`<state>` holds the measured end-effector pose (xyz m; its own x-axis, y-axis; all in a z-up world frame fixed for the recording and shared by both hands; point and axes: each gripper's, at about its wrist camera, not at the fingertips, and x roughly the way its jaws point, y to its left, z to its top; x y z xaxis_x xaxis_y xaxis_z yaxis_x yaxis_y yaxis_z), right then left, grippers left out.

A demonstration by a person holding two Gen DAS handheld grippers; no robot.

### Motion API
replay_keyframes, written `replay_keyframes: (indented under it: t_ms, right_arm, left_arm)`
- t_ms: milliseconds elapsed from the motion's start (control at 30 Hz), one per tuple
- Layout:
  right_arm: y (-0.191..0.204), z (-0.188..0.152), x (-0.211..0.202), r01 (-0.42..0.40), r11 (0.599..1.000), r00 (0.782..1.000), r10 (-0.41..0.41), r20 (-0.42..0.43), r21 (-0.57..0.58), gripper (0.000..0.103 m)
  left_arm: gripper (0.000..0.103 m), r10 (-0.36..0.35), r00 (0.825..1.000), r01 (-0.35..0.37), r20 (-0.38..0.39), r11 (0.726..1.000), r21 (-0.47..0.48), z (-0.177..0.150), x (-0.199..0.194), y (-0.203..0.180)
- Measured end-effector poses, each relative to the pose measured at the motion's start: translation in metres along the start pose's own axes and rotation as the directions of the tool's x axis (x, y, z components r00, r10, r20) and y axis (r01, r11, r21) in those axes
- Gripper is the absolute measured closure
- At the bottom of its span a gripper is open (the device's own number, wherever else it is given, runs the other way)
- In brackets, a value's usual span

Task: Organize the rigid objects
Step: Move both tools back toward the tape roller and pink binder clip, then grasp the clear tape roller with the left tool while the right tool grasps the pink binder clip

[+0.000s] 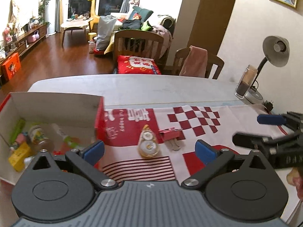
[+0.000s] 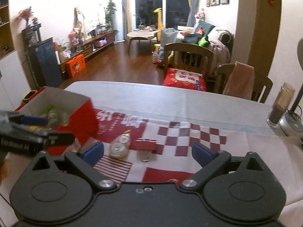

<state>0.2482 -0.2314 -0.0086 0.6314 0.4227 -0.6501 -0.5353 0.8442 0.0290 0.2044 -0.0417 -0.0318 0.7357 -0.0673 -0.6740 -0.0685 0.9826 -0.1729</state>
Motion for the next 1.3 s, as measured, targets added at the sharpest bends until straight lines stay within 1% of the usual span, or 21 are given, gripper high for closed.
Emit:
replay_keyframes:
  t_ms: [100, 267, 333, 400, 467, 533, 700, 767, 867, 933, 1000, 1067, 1233, 1300]
  right_arm:
    - [-0.015, 0.004, 0.011, 0.003, 0.999, 1.000, -0.003, -0.011, 0.036, 0.004]
    - [-0.031, 0.005, 0.036, -0.003, 0.997, 0.999, 0.006, -0.034, 0.082, 0.004]
    - [-0.031, 0.004, 0.048, -0.021, 0.997, 0.999, 0.025, -0.046, 0.077, 0.004]
    - [-0.028, 0.003, 0.058, -0.040, 0.998, 0.998, 0.042, -0.054, 0.045, 0.004]
    - [-0.024, 0.001, 0.068, -0.051, 0.999, 0.996, 0.052, -0.066, 0.009, 0.004]
    - [-0.021, -0.001, 0.082, -0.069, 0.998, 0.993, 0.069, -0.091, 0.005, 0.004]
    - [-0.015, -0.003, 0.112, -0.076, 0.997, 0.989, 0.076, -0.129, 0.005, 0.004]
    - [-0.013, -0.005, 0.124, -0.079, 0.997, 0.986, 0.078, -0.144, -0.001, 0.005]
    - [-0.011, -0.006, 0.141, -0.071, 0.997, 0.984, 0.070, -0.166, -0.004, 0.007]
    - [-0.012, -0.006, 0.151, -0.064, 0.998, 0.982, 0.063, -0.180, 0.001, 0.008]
    - [-0.013, -0.007, 0.161, -0.059, 0.998, 0.980, 0.059, -0.192, 0.007, 0.013]
    - [-0.014, -0.008, 0.169, -0.061, 0.998, 0.977, 0.062, -0.205, 0.008, 0.014]
    - [-0.011, -0.009, 0.184, -0.065, 0.998, 0.973, 0.060, -0.224, -0.015, 0.023]
    - [-0.012, -0.009, 0.190, -0.065, 0.998, 0.971, 0.061, -0.231, -0.010, 0.029]
  left_arm:
    - [0.001, 0.016, 1.000, -0.016, 0.018, 1.000, 0.020, -0.002, 0.014, -0.014]
    - [0.001, 0.051, 0.998, -0.052, 0.022, 0.998, 0.026, -0.009, 0.044, -0.028]
    - [0.001, 0.074, 0.997, -0.075, 0.013, 0.997, 0.035, -0.012, 0.058, -0.031]
    - [0.001, 0.094, 0.996, -0.094, 0.007, 0.995, 0.030, -0.017, 0.071, -0.032]
    - [0.001, 0.092, 0.996, -0.092, 0.002, 0.996, 0.015, -0.020, 0.081, -0.030]
    - [0.001, 0.093, 0.996, -0.093, -0.006, 0.996, 0.003, -0.023, 0.092, -0.028]
    - [0.001, 0.145, 0.989, -0.145, -0.016, 0.989, 0.014, -0.028, 0.116, -0.029]
    - [0.001, 0.151, 0.988, -0.151, -0.019, 0.988, 0.017, -0.030, 0.124, -0.028]
    - [0.001, 0.177, 0.984, -0.177, -0.013, 0.984, 0.030, -0.034, 0.133, -0.028]
    - [0.001, 0.183, 0.983, -0.182, -0.013, 0.983, 0.038, -0.035, 0.139, -0.027]
    - [0.001, 0.189, 0.982, -0.189, -0.009, 0.981, 0.037, -0.035, 0.143, -0.027]
    - [0.001, 0.185, 0.983, -0.185, -0.008, 0.982, 0.033, -0.036, 0.148, -0.026]
    - [0.001, 0.198, 0.980, -0.197, -0.024, 0.979, 0.042, -0.040, 0.161, -0.024]
    - [0.001, 0.207, 0.978, -0.206, -0.037, 0.978, 0.042, -0.040, 0.165, -0.021]
